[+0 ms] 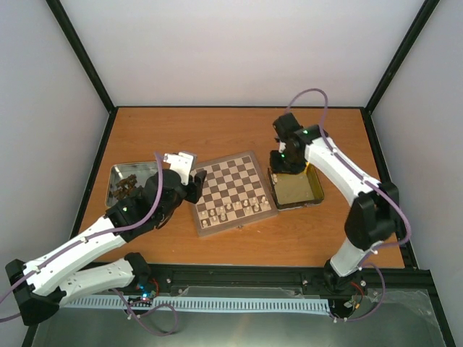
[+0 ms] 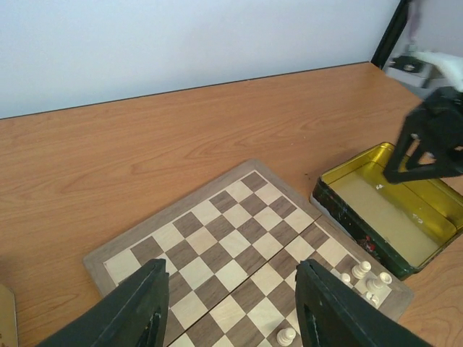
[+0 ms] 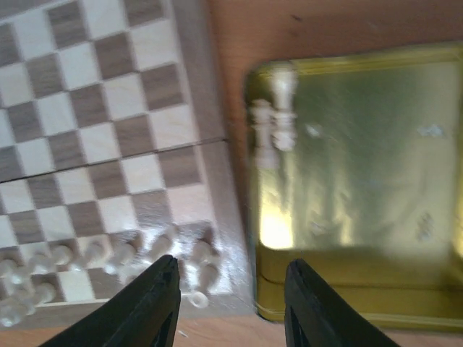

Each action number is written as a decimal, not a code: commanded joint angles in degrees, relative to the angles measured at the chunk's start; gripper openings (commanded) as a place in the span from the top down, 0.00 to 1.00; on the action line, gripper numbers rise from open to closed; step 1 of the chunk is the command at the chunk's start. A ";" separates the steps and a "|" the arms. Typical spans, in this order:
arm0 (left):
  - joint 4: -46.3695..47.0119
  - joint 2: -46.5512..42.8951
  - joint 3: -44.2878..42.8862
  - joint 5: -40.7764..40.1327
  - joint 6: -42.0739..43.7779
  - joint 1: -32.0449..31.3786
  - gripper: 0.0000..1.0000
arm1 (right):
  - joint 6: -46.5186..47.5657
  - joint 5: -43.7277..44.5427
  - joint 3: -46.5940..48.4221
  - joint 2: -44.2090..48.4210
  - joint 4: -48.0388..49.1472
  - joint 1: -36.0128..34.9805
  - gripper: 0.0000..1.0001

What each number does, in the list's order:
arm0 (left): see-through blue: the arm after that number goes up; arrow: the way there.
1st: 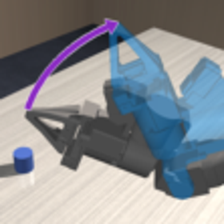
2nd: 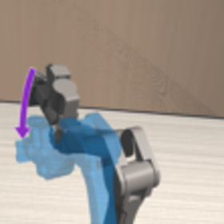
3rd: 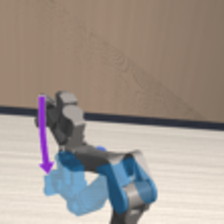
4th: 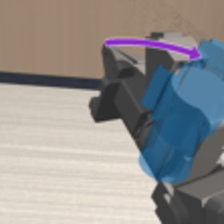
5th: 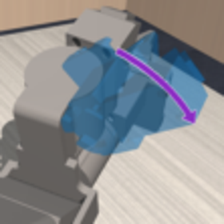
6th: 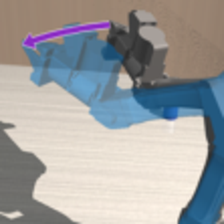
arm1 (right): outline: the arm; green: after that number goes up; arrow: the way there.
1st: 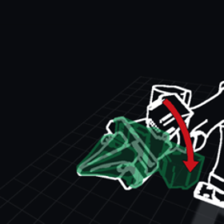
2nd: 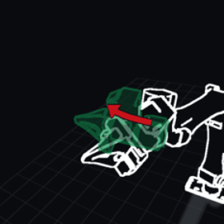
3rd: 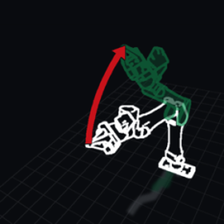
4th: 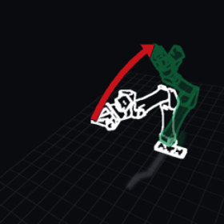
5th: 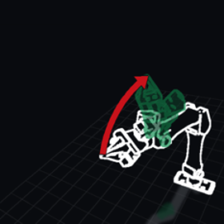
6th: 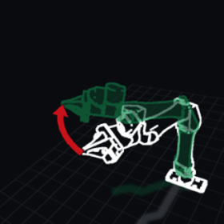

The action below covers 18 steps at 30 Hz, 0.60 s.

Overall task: Set up the chess pieces on the board
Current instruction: Pick up the chess piece from the storage box.

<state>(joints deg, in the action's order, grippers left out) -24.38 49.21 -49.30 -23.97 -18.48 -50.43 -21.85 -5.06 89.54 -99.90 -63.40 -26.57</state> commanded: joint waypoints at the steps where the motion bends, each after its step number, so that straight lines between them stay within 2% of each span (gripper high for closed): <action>1: 2.20 1.39 0.11 1.52 0.84 0.34 0.49 | -5.34 7.16 -11.84 6.15 6.91 1.98 0.60; 5: 3.58 3.43 -0.61 4.30 0.80 0.35 0.46 | -5.22 9.40 -17.99 7.56 9.35 2.05 0.60; 11: 4.30 7.96 -2.21 6.50 -0.75 0.35 0.46 | -3.49 9.72 -22.55 6.67 19.93 2.41 0.59; 18: 4.57 13.75 -5.73 7.74 -3.69 0.34 0.46 | -4.11 0.30 -27.86 2.90 39.05 4.94 0.61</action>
<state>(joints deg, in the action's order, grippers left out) -21.47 60.93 -50.50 -17.28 -19.73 -50.43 -25.63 -0.34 63.48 -94.15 -37.74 -22.70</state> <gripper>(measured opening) 0.537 0.398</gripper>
